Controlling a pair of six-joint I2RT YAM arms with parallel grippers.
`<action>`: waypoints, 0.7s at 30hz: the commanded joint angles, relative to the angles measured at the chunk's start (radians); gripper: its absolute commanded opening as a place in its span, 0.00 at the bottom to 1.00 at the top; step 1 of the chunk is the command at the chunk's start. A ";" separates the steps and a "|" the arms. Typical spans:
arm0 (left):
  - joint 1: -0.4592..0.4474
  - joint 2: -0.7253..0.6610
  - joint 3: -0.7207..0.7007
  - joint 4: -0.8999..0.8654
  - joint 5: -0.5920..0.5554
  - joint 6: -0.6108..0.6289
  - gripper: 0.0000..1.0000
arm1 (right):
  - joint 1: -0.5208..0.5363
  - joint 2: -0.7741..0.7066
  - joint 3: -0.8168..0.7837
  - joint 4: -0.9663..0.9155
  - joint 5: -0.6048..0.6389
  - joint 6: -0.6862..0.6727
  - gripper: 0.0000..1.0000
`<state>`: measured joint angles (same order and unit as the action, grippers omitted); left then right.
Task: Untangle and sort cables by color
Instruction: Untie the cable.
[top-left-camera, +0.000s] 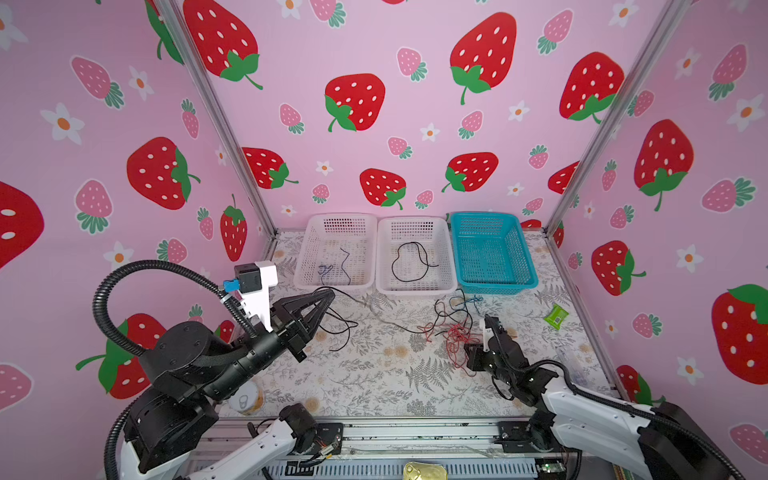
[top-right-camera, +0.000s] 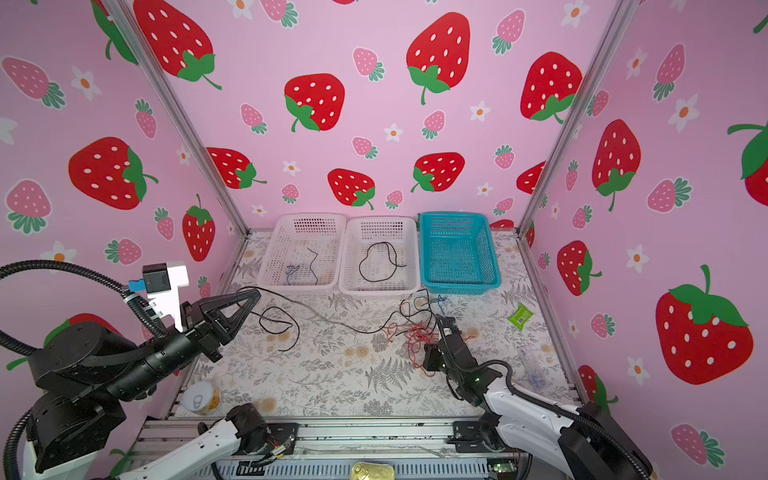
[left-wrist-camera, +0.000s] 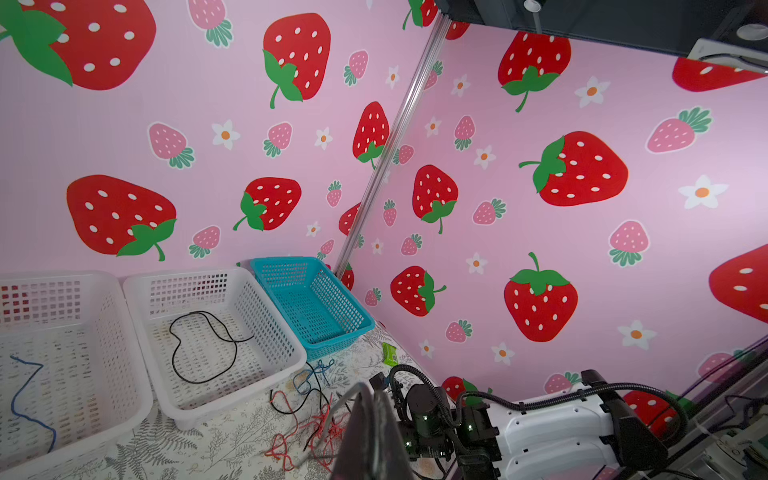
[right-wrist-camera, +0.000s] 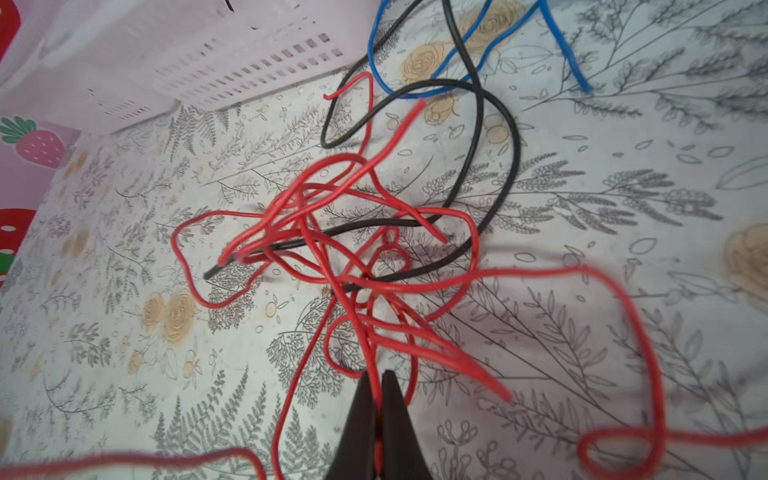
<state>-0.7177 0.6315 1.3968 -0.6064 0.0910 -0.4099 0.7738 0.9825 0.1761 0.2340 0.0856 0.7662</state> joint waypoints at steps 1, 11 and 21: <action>0.003 0.044 0.067 0.013 0.030 0.022 0.00 | -0.007 0.006 -0.001 -0.026 -0.008 0.013 0.00; 0.003 0.240 0.216 0.036 0.113 0.100 0.00 | -0.002 0.022 0.008 0.013 -0.052 -0.029 0.00; 0.061 0.506 0.336 0.127 0.194 0.164 0.00 | 0.006 -0.116 -0.031 0.020 -0.096 -0.039 0.00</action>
<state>-0.6880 1.1065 1.6741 -0.5453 0.2249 -0.2749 0.7761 0.9150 0.1661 0.2455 0.0132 0.7307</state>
